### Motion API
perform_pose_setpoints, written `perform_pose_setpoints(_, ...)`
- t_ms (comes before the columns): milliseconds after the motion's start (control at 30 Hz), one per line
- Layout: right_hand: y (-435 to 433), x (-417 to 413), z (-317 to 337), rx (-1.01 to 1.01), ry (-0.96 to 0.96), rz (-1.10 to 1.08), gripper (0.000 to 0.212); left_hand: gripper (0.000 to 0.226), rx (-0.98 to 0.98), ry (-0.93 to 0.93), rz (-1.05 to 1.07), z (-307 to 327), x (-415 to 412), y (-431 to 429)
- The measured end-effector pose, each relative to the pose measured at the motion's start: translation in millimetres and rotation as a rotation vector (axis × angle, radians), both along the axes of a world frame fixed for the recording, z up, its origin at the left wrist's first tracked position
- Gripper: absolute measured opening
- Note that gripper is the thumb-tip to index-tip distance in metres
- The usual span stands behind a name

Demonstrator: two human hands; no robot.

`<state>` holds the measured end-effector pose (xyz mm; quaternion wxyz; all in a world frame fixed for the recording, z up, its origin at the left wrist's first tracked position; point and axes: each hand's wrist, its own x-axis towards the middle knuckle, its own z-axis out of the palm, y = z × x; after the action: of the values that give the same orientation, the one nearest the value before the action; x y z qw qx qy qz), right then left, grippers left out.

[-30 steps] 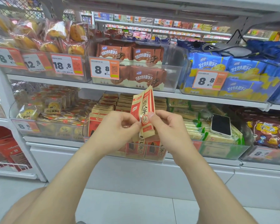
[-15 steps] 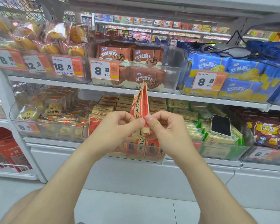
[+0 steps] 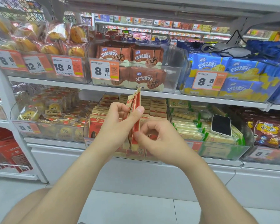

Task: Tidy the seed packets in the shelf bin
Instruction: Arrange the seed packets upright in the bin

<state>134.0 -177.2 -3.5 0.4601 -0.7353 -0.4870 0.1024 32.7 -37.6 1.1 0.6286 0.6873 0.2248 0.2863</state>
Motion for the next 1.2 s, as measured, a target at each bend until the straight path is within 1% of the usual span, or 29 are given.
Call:
perform_pose_setpoints(67,-2,-3,1,-0.078,-0.015,0.021,0.025,0.046,-0.022,-0.024,0.035,-1,3,-6)
perform_pose_setpoints(133,-2,-3,3,-0.101,0.06,0.011,0.024,0.04,-0.047,-0.033,0.012,-3,4,-11)
perform_pose_setpoints(167,-1,-2,5,-0.088,0.127,-0.018,0.025,0.038,-0.071,-0.04,-0.014,-3,4,-12)
perform_pose_setpoints(233,2,4,4,-0.01,0.237,-0.097,0.036,0.039,-0.104,-0.05,-0.092,-4,3,-14)
perform_pose_setpoints(300,3,9,2,0.075,0.291,-0.167,0.047,0.04,-0.09,-0.031,-0.165,-6,1,-16)
perform_pose_setpoints(333,3,10,2,0.102,0.299,-0.181,0.049,0.042,-0.075,-0.017,-0.193,-6,0,-17)
perform_pose_setpoints(400,2,10,3,0.164,0.326,-0.181,0.038,0.043,-0.048,0.004,-0.229,-7,-1,-18)
perform_pose_setpoints(467,1,9,5,0.223,0.346,-0.181,0.026,0.037,-0.027,0.016,-0.238,-6,-2,-19)
perform_pose_setpoints(567,2,6,6,0.242,0.379,-0.158,0.023,0.024,-0.033,0.041,-0.25,-4,-2,-20)
perform_pose_setpoints(733,3,4,7,0.255,0.391,-0.151,0.024,0.024,-0.08,0.043,-0.264,-3,-1,-18)
perform_pose_setpoints(933,2,6,8,0.267,0.401,-0.15,0.018,0.024,-0.191,0.047,-0.282,2,-2,-14)
perform_pose_setpoints(967,3,6,7,0.279,0.403,-0.154,0.014,0.025,-0.169,0.054,-0.274,4,2,-9)
perform_pose_setpoints(1000,3,6,7,0.294,0.393,-0.155,0.015,0.027,-0.122,0.072,-0.262,5,7,-3)
perform_pose_setpoints(1067,4,10,3,0.294,0.309,-0.166,0.027,0.027,-0.023,0.102,-0.305,3,9,2)
perform_pose_setpoints(1100,4,11,2,0.278,0.26,-0.175,0.027,0.027,-0.018,0.103,-0.324,2,8,2)
perform_pose_setpoints(1167,3,10,3,0.242,0.222,-0.193,0.021,0.027,-0.131,0.094,-0.364,4,4,-6)
perform_pose_setpoints(1200,3,11,4,0.242,0.24,-0.197,0.023,0.026,-0.197,0.089,-0.399,5,0,-12)
